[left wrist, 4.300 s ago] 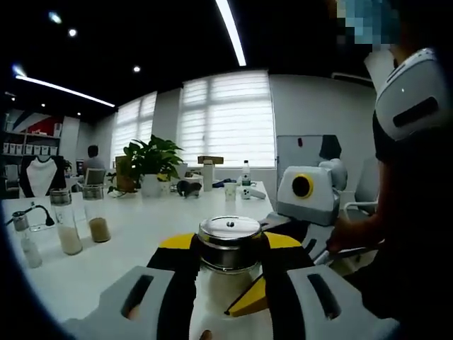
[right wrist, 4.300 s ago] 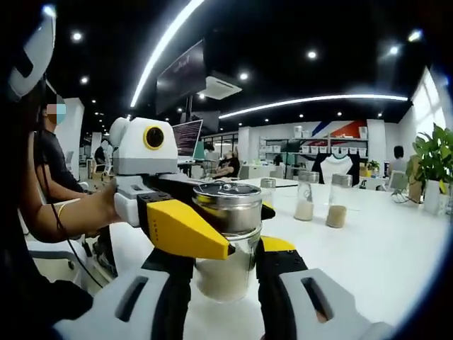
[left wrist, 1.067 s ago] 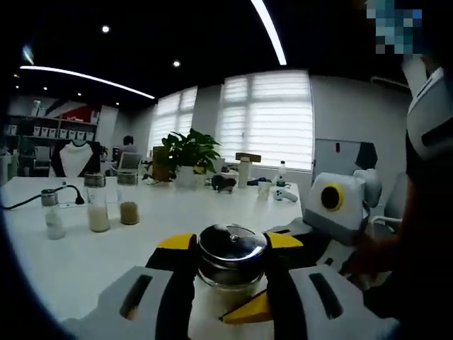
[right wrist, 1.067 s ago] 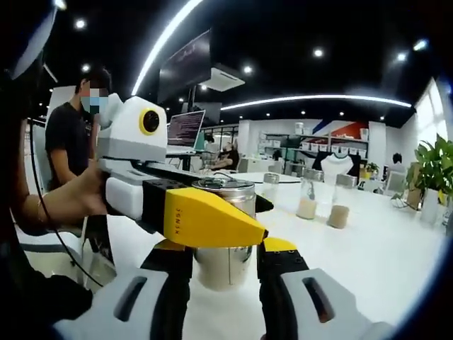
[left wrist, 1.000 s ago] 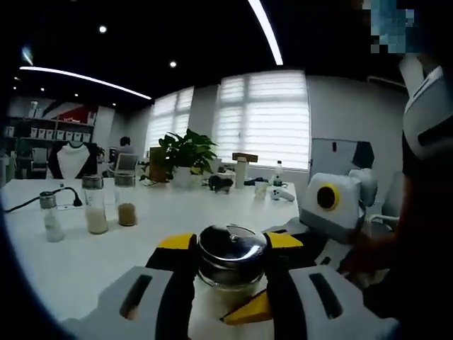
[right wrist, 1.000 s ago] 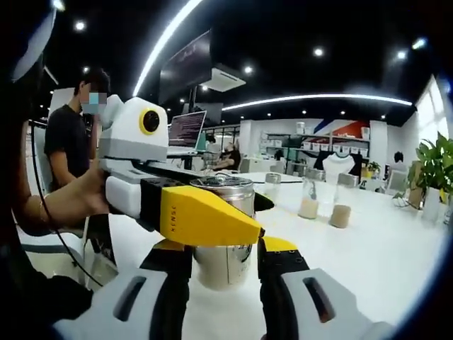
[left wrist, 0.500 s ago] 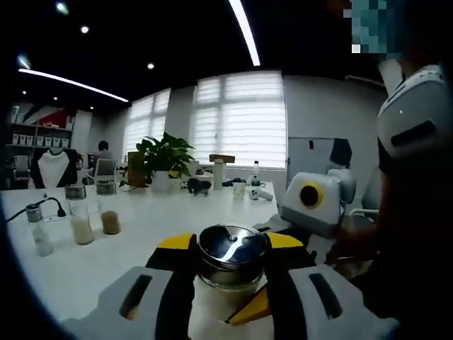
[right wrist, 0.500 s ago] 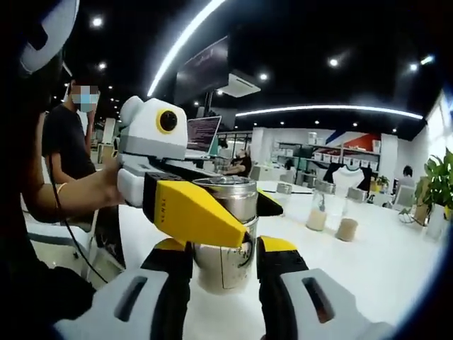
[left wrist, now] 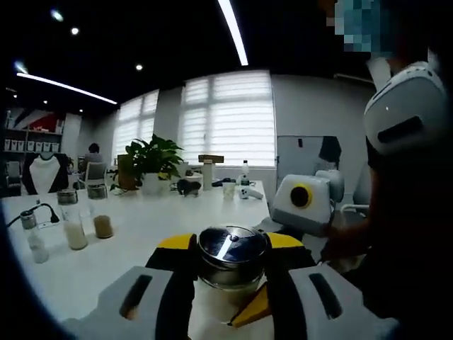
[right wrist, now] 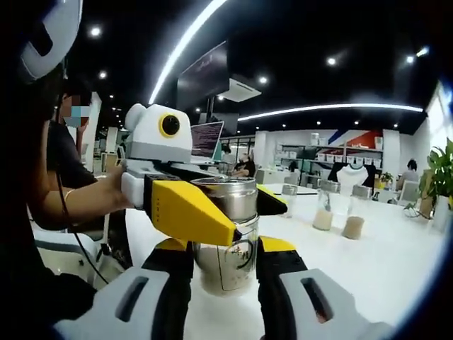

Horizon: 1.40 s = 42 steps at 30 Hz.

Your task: Rotate the seasoning bottle until the label or dispensing opening points toward the visible target arrow and the bottle remains upright within the marked orientation range

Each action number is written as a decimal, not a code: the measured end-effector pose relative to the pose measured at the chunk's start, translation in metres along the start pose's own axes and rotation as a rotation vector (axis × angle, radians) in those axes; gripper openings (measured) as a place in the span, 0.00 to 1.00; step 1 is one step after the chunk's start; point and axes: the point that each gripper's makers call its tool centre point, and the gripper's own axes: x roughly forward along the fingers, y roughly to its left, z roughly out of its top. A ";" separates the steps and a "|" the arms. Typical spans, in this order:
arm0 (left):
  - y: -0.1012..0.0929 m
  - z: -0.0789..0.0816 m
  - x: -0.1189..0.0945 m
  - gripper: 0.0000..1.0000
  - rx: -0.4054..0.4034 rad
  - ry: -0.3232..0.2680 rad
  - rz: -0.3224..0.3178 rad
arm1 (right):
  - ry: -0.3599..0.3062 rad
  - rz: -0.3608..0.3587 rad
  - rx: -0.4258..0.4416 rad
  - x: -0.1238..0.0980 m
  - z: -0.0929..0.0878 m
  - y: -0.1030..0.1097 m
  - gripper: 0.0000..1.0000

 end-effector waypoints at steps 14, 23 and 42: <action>0.006 -0.001 -0.004 0.39 -0.028 0.004 0.079 | -0.005 -0.003 0.009 0.003 0.000 0.001 0.32; 0.019 -0.004 -0.003 0.38 -0.046 0.007 0.194 | 0.023 -0.096 0.066 0.005 -0.006 -0.012 0.31; 0.038 0.014 -0.004 0.37 -0.061 -0.031 0.477 | -0.072 -0.310 0.054 0.006 0.011 -0.036 0.31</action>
